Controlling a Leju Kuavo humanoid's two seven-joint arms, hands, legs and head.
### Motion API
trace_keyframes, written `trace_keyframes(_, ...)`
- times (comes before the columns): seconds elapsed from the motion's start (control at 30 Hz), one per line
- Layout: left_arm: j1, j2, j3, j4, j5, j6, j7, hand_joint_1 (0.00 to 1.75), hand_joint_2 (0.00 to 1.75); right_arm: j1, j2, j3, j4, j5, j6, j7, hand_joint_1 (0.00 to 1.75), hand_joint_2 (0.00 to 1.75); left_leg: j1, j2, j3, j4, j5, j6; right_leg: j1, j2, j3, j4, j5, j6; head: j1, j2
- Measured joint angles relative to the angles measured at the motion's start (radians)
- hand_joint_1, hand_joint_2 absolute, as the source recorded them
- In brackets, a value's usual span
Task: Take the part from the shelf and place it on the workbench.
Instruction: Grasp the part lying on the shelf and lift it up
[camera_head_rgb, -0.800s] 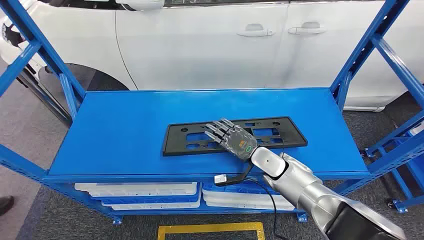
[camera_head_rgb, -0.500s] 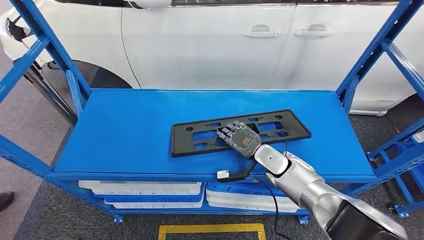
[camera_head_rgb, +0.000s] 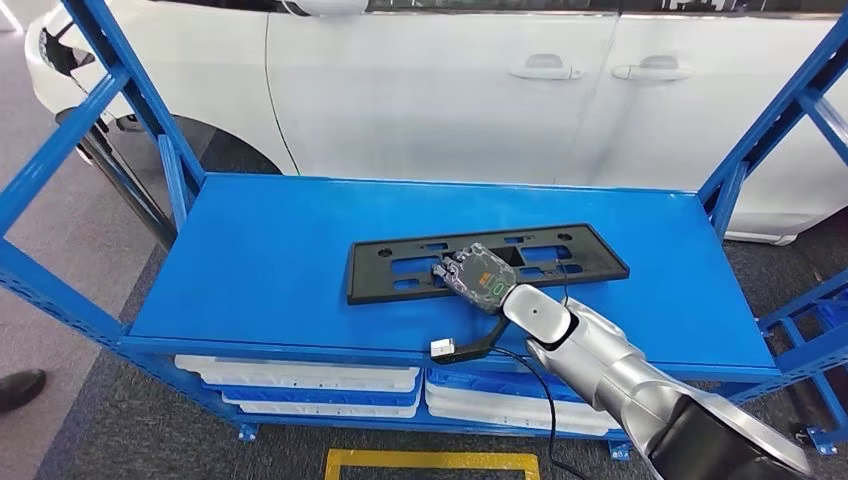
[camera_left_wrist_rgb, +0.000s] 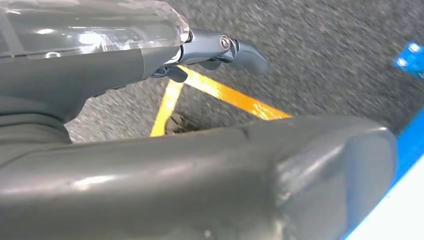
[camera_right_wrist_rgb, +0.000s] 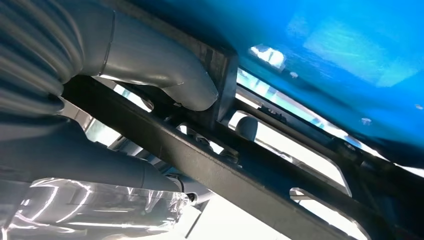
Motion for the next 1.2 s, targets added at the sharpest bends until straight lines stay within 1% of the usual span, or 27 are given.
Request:
trace_keyframes(0.03, 0.002, 0.0, 0.0, 0.0, -0.001, -0.001, -0.003, 0.0, 0.0, -0.003, 0.004, -0.001, -0.001, -0.002, 0.0, -0.004, 1.75, 1.75, -0.001, 0.001, -0.004, 0.0, 0.001, -0.005, 0.004, -0.003, 0.003, -0.011, -0.006, 0.0, 0.0, 0.0)
trace_keyframes(0.1, 0.004, 0.001, 0.0, 0.0, -0.003, 0.002, -0.004, 0.0, 0.0, -0.005, 0.01, -0.004, -0.003, -0.007, 0.0, -0.013, 1.75, 1.75, 0.0, 0.004, -0.009, 0.003, -0.002, -0.017, 0.0, -0.001, 0.006, -0.022, -0.005, -0.004, 0.0, 0.0)
trace_keyframes(0.13, 0.004, 0.001, 0.0, 0.0, -0.004, 0.003, -0.004, 0.0, 0.0, -0.005, 0.01, -0.005, -0.005, -0.009, 0.0, -0.017, 1.75, 1.75, 0.0, 0.009, -0.015, 0.02, -0.015, -0.023, -0.002, -0.002, 0.008, -0.026, -0.003, -0.008, 0.0, 0.0)
trace_keyframes(0.2, 0.002, 0.002, 0.0, 0.0, -0.004, 0.004, -0.004, 0.0, 0.0, -0.005, 0.008, -0.007, -0.008, -0.015, 0.0, -0.024, 1.75, 1.75, 0.002, 0.024, -0.053, 0.109, -0.069, -0.035, -0.003, -0.01, 0.012, -0.031, -0.002, -0.016, 0.0, 0.0)
trace_keyframes(0.27, 0.002, 0.002, 0.0, 0.0, -0.004, 0.004, -0.005, 0.0, 0.0, -0.004, 0.001, -0.008, -0.011, -0.023, -0.002, -0.027, 1.75, 1.75, 0.005, 0.036, -0.117, 0.238, -0.13, -0.045, -0.001, -0.015, 0.012, -0.031, -0.003, -0.02, 0.0, 0.0)
trace_keyframes(0.3, 0.003, 0.002, 0.0, 0.0, -0.004, 0.005, -0.006, 0.0, 0.0, -0.004, -0.004, -0.009, -0.014, -0.027, -0.003, -0.029, 1.75, 1.75, 0.007, 0.038, -0.136, 0.275, -0.139, -0.048, 0.0, -0.016, 0.012, -0.031, -0.003, -0.02, 0.0, 0.0)
trace_keyframes(0.33, 0.003, 0.002, 0.0, 0.0, -0.004, 0.005, -0.008, 0.0, 0.0, -0.003, -0.007, -0.011, -0.019, -0.036, -0.004, -0.034, 1.75, 1.75, 0.009, 0.039, -0.138, 0.276, -0.129, -0.051, 0.0, -0.017, 0.012, -0.03, -0.003, -0.019, 0.0, 0.0)
trace_keyframes(0.37, 0.003, 0.002, 0.001, 0.0, -0.004, 0.004, -0.012, 0.0, 0.0, -0.003, -0.011, -0.015, -0.025, -0.049, -0.005, -0.041, 1.75, 1.75, 0.012, 0.039, -0.12, 0.236, -0.101, -0.053, -0.001, -0.016, 0.013, -0.028, -0.004, -0.017, 0.0, 0.0)
trace_keyframes(0.4, 0.003, 0.002, 0.001, 0.0, -0.003, 0.002, -0.018, 0.0, 0.0, -0.002, -0.014, -0.022, -0.033, -0.074, -0.005, -0.055, 1.75, 1.75, 0.015, 0.037, -0.086, 0.166, -0.064, -0.055, -0.002, -0.015, 0.013, -0.025, -0.007, -0.014, 0.0, 0.0)
trace_keyframes(0.43, 0.003, 0.002, 0.002, 0.0, -0.003, -0.001, -0.027, 0.0, 0.0, -0.002, -0.018, -0.034, -0.046, -0.113, -0.002, -0.077, 1.75, 1.75, 0.015, 0.032, -0.056, 0.101, -0.035, -0.054, -0.002, -0.013, 0.012, -0.02, -0.01, -0.008, 0.0, 0.0)
trace_keyframes(0.47, 0.003, 0.002, 0.002, 0.0, -0.002, -0.003, -0.036, 0.0, 0.0, 0.0, -0.023, -0.049, -0.062, -0.17, 0.007, -0.11, 1.75, 1.75, 0.016, 0.029, -0.033, 0.051, -0.014, -0.048, -0.001, -0.011, 0.011, -0.015, -0.013, -0.003, 0.0, 0.0)
trace_keyframes(0.5, 0.003, 0.002, 0.003, 0.0, -0.002, -0.005, -0.047, 0.0, 0.0, 0.004, -0.027, -0.069, -0.085, -0.248, 0.024, -0.154, 1.75, 1.75, 0.014, 0.025, -0.021, 0.024, -0.005, -0.039, 0.0, -0.009, 0.01, -0.012, -0.015, 0.003, 0.0, 0.0)
trace_keyframes(0.57, 0.004, 0.004, 0.005, 0.0, -0.003, -0.007, -0.061, 0.0, 0.0, 0.024, -0.038, -0.12, -0.15, -0.444, 0.073, -0.267, 1.75, 1.75, 0.01, 0.025, -0.022, 0.018, -0.002, -0.017, 0.0, -0.008, 0.009, -0.012, -0.014, 0.013, 0.0, 0.0)
trace_keyframes(0.63, 0.005, 0.007, 0.007, 0.0, -0.006, -0.009, -0.068, 0.0, 0.0, 0.055, -0.051, -0.183, -0.257, -0.674, 0.135, -0.395, 1.75, 1.75, 0.011, 0.026, -0.019, 0.013, 0.002, -0.003, -0.004, -0.001, 0.003, -0.001, -0.027, 0.022, 0.0, 0.0)
trace_keyframes(0.67, 0.004, 0.01, 0.007, 0.0, -0.008, -0.01, -0.07, 0.0, 0.0, 0.069, -0.056, -0.219, -0.321, -0.796, 0.175, -0.454, 1.75, 1.75, 0.013, 0.027, -0.016, 0.01, 0.003, 0.002, -0.005, 0.008, -0.01, 0.029, -0.046, 0.024, 0.0, 0.0)
trace_keyframes(0.7, 0.003, 0.013, 0.007, 0.0, -0.011, -0.011, -0.072, 0.0, 0.0, 0.084, -0.059, -0.258, -0.392, -0.914, 0.22, -0.5, 1.75, 1.75, 0.014, 0.029, -0.014, 0.009, 0.003, 0.006, -0.006, 0.019, -0.034, 0.08, -0.074, 0.025, 0.0, 0.0)
trace_keyframes(0.77, 0.001, 0.019, 0.009, 0.0, -0.015, -0.011, -0.072, 0.0, 0.0, 0.122, -0.058, -0.332, -0.532, -1.151, 0.338, -0.556, 1.75, 1.75, 0.012, 0.033, -0.012, 0.009, 0.0, 0.011, -0.007, 0.035, -0.099, 0.218, -0.13, 0.026, 0.0, 0.0)
trace_keyframes(0.8, 0.0, 0.022, 0.01, 0.0, -0.016, -0.011, -0.072, 0.0, 0.0, 0.148, -0.057, -0.365, -0.6, -1.252, 0.402, -0.572, 1.75, 1.75, 0.011, 0.035, -0.011, 0.009, -0.001, 0.013, -0.006, 0.037, -0.125, 0.268, -0.14, 0.026, 0.0, 0.0)
trace_keyframes(0.83, 0.001, 0.023, 0.012, 0.0, -0.017, -0.011, -0.072, 0.0, 0.0, 0.176, -0.056, -0.395, -0.667, -1.346, 0.468, -0.585, 1.75, 1.75, 0.01, 0.035, -0.01, 0.009, -0.002, 0.015, -0.006, 0.038, -0.135, 0.28, -0.132, 0.024, 0.0, 0.0)
trace_keyframes(0.87, 0.001, 0.025, 0.014, 0.0, -0.017, -0.011, -0.072, 0.0, 0.0, 0.201, -0.054, -0.423, -0.733, -1.419, 0.525, -0.595, 1.75, 1.75, 0.008, 0.036, -0.008, 0.01, -0.004, 0.015, -0.006, 0.037, -0.125, 0.252, -0.106, 0.021, 0.0, 0.0)
trace_keyframes(0.93, 0.004, 0.026, 0.019, 0.0, -0.017, -0.011, -0.075, 0.0, 0.0, 0.241, -0.049, -0.473, -0.857, -1.526, 0.612, -0.602, 1.75, 1.75, 0.005, 0.039, -0.004, 0.01, -0.007, 0.013, -0.001, 0.024, -0.065, 0.116, -0.035, 0.009, 0.0, 0.0)
trace_keyframes(0.97, 0.005, 0.026, 0.022, 0.0, -0.016, -0.011, -0.078, 0.0, 0.0, 0.255, -0.047, -0.494, -0.914, -1.563, 0.645, -0.602, 1.75, 1.75, 0.003, 0.041, -0.003, 0.011, -0.009, 0.01, 0.004, 0.014, -0.037, 0.051, -0.013, 0.004, 0.0, 0.0)
trace_keyframes(1.0, 0.007, 0.026, 0.024, 0.0, -0.016, -0.011, -0.081, 0.0, 0.0, 0.268, -0.045, -0.51, -0.964, -1.589, 0.672, -0.601, 1.75, 1.75, 0.001, 0.045, -0.003, 0.011, -0.01, 0.006, 0.01, 0.007, -0.019, 0.009, -0.002, 0.0, 0.0, 0.0)
trace_keyframes(1.07, 0.009, 0.026, 0.027, 0.0, -0.014, -0.012, -0.09, 0.0, 0.0, 0.301, -0.044, -0.528, -1.047, -1.618, 0.712, -0.599, 1.75, 1.75, -0.001, 0.057, -0.002, 0.01, -0.012, -0.004, 0.016, 0.01, -0.013, -0.013, -0.002, -0.004, 0.0, 0.0)
trace_keyframes(1.13, 0.01, 0.026, 0.031, 0.0, -0.012, -0.014, -0.1, 0.0, 0.0, 0.339, -0.045, -0.533, -1.11, -1.627, 0.736, -0.6, 1.75, 1.75, 0.0, 0.067, -0.001, 0.015, -0.022, -0.014, 0.011, 0.022, -0.01, -0.021, 0.004, -0.012, 0.0, 0.0)
trace_keyframes(1.17, 0.009, 0.026, 0.033, 0.0, -0.01, -0.017, -0.105, 0.0, 0.0, 0.356, -0.046, -0.534, -1.137, -1.63, 0.746, -0.601, 1.75, 1.75, 0.0, 0.068, -0.008, 0.036, -0.039, -0.02, 0.008, 0.026, -0.007, -0.026, 0.007, -0.017, 0.0, 0.0)
trace_keyframes(1.2, 0.009, 0.026, 0.036, 0.0, -0.008, -0.02, -0.11, 0.0, 0.0, 0.369, -0.046, -0.534, -1.161, -1.631, 0.756, -0.602, 1.75, 1.75, 0.001, 0.068, -0.024, 0.077, -0.066, -0.025, 0.006, 0.029, -0.005, -0.03, 0.01, -0.021, 0.0, 0.0)
